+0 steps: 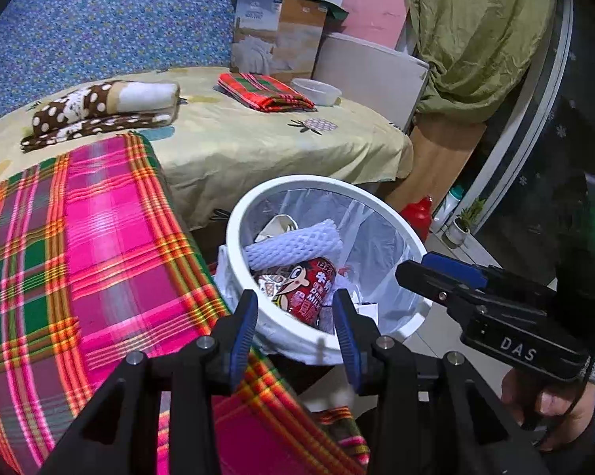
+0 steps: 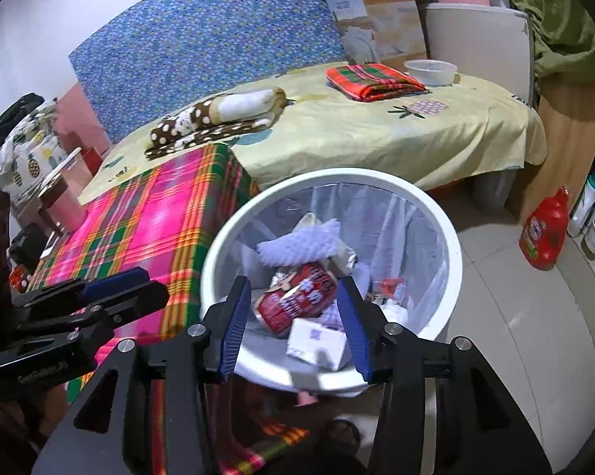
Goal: Collect trash
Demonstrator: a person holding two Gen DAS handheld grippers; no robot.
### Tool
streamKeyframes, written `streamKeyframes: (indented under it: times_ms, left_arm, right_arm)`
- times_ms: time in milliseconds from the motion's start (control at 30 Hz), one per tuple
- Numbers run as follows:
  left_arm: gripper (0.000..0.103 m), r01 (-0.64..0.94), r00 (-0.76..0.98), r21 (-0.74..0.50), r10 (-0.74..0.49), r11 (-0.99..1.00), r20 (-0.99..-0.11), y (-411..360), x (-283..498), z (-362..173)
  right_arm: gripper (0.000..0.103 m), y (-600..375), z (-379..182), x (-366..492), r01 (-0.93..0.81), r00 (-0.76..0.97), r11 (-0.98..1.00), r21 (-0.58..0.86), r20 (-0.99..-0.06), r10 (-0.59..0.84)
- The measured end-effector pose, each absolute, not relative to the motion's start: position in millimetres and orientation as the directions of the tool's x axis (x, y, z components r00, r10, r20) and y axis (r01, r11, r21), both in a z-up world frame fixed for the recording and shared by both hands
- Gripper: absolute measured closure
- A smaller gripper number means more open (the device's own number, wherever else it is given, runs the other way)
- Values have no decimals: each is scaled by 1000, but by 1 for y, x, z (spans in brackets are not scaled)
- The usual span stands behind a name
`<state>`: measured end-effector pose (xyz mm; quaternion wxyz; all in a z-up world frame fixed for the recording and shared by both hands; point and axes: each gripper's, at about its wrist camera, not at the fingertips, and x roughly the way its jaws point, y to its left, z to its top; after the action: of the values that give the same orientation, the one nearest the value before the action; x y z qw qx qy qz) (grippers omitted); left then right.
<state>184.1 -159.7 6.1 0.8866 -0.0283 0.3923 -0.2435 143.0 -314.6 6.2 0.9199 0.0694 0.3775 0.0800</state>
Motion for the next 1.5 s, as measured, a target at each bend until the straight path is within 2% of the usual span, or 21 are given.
streamKeyframes:
  times_ms: [567,1500]
  left_arm:
    - [61,308,675,-175,-345,935,-652,-111,127,21]
    - [61,280,693,-169,-321,945,-645,-96,100,24]
  right_arm:
    - [55,-278,21,95,-168,728,969,179,-641,245]
    - [55,-261,23,71,-191,732,969,155,-636,246]
